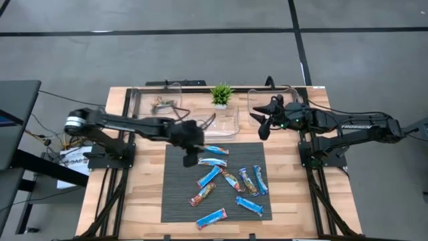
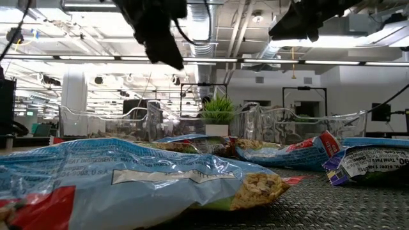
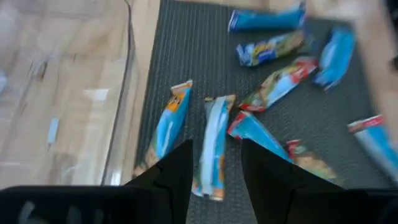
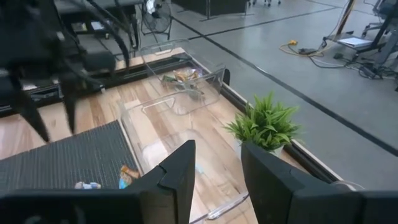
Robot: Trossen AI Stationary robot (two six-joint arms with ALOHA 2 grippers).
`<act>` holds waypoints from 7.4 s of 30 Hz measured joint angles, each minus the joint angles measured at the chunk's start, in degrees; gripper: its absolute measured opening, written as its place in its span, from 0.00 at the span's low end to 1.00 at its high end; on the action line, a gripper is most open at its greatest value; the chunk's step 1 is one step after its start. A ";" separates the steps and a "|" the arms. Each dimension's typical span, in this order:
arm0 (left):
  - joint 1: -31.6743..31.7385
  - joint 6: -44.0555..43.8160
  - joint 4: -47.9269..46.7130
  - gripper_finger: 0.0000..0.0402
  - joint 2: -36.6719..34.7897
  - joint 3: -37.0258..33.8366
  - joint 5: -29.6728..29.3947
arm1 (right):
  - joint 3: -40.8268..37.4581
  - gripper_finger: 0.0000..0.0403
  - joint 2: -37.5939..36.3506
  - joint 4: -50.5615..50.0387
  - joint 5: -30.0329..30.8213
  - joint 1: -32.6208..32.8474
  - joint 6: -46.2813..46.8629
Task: Pick and place Granola Bars by type
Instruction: Put the blue granola bar into the left transparent bin
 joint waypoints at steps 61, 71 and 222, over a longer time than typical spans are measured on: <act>1.09 12.39 -12.56 0.05 33.70 20.57 -9.01 | -0.02 0.30 0.00 -14.81 -11.61 2.78 1.98; 0.74 8.22 -13.14 0.29 33.67 20.57 -8.63 | -0.02 0.30 0.00 -14.81 -11.61 2.78 1.55; 25.66 -13.25 -52.16 0.06 10.16 23.26 -40.14 | -0.02 0.30 0.00 -2.63 -21.43 -2.42 -2.52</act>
